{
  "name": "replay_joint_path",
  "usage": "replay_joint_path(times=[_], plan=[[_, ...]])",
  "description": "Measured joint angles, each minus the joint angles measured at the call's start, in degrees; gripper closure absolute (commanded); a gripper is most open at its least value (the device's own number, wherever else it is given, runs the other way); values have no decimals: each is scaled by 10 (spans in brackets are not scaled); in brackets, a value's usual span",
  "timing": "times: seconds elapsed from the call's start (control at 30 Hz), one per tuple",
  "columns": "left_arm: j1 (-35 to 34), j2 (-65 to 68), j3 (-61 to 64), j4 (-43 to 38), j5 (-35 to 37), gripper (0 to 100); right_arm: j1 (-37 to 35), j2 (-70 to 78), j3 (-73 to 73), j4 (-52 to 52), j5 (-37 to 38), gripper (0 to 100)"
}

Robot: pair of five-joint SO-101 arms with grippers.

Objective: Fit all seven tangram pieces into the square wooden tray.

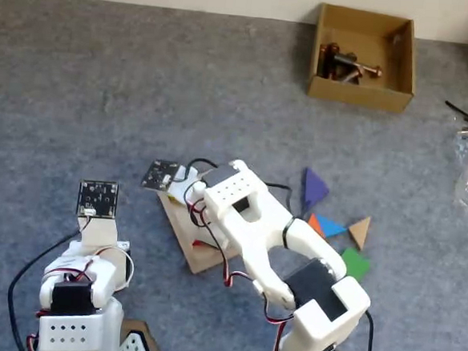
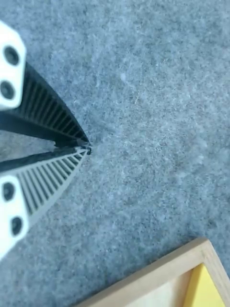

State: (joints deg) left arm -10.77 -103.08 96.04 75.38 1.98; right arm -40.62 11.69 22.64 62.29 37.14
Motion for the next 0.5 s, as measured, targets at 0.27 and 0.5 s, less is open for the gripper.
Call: replay_joint_path(times=[0.27, 0.5], plan=[[0, 0, 0, 0, 0, 995, 0, 0, 0, -6, -18, 870], [0, 0, 0, 0, 0, 995, 0, 0, 0, -9, -57, 872]])
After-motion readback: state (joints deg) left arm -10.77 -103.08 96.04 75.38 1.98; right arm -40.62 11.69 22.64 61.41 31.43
